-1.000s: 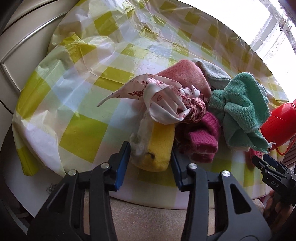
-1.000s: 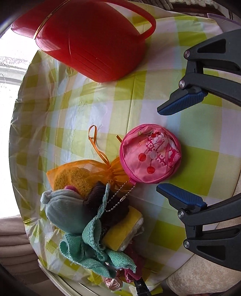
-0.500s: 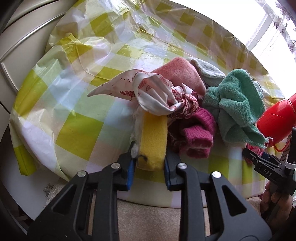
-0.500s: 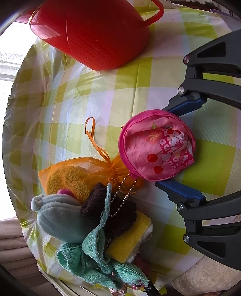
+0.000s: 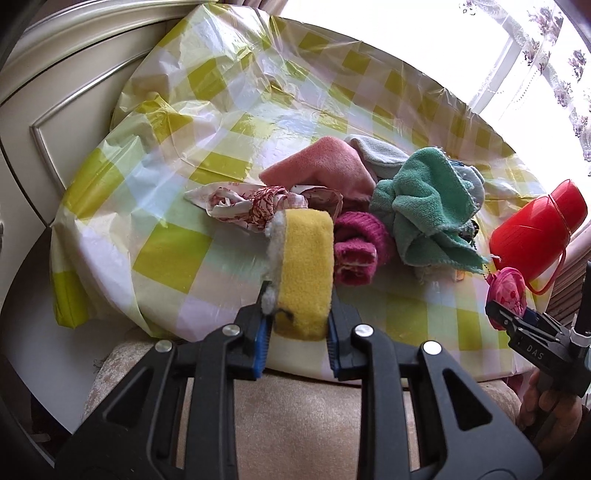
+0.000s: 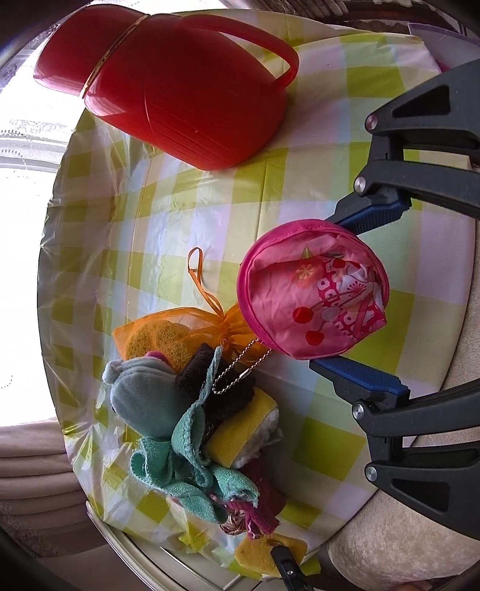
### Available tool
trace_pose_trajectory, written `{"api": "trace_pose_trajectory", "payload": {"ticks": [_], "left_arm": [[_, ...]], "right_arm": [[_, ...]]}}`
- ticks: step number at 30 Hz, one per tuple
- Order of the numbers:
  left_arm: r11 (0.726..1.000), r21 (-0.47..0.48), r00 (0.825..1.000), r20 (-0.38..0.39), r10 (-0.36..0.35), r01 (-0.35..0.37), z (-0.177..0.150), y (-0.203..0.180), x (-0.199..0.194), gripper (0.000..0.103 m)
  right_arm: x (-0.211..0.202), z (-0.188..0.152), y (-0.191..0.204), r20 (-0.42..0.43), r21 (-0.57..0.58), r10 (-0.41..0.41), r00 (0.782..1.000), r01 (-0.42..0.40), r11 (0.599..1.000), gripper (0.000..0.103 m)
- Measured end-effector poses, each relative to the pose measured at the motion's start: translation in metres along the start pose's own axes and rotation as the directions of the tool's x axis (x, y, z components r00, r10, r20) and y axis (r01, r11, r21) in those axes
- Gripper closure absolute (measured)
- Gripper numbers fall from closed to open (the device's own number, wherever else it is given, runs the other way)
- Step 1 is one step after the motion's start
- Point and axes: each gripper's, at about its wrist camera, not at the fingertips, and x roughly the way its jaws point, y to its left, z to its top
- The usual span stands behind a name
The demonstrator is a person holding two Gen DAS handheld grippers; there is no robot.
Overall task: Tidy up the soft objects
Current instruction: 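Grasp the pink round coin purse with the right tool while the left tool grasps the yellow sponge, then carry the purse and sponge to the white box and open both tools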
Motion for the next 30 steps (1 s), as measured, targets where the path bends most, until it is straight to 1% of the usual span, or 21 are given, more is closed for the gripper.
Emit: {"api": "trace_pose_trajectory", "payload": {"ticks": [9,15,19,25,30], "left_arm": [[0.996,0.062,0.997,0.030,-0.064,0.062,-0.015,-0.027,-0.022,0.074],[0.989,0.111,0.994,0.026,-0.104,0.101,-0.023,-0.051,-0.031,0.074],[0.980,0.146,0.990,0.019,-0.138,0.134,-0.029,-0.072,-0.038,0.074],[0.954,0.208,0.976,-0.020,-0.216,0.215,-0.039,-0.114,-0.042,0.074],[0.913,0.277,0.954,-0.062,-0.294,0.300,-0.049,-0.157,-0.047,0.074]], "right_arm": [[-0.042,-0.023,-0.007,0.051,0.036,0.019,0.999,-0.021,0.999,0.040],[-0.064,-0.039,-0.020,0.074,0.082,0.023,0.997,-0.029,0.996,0.040],[-0.082,-0.049,-0.035,0.094,0.118,0.017,0.995,-0.028,0.993,0.040],[-0.109,-0.072,-0.072,0.108,0.183,-0.031,0.994,0.011,0.983,0.040],[-0.126,-0.096,-0.117,0.089,0.269,-0.092,0.992,0.064,0.961,0.040]]}}
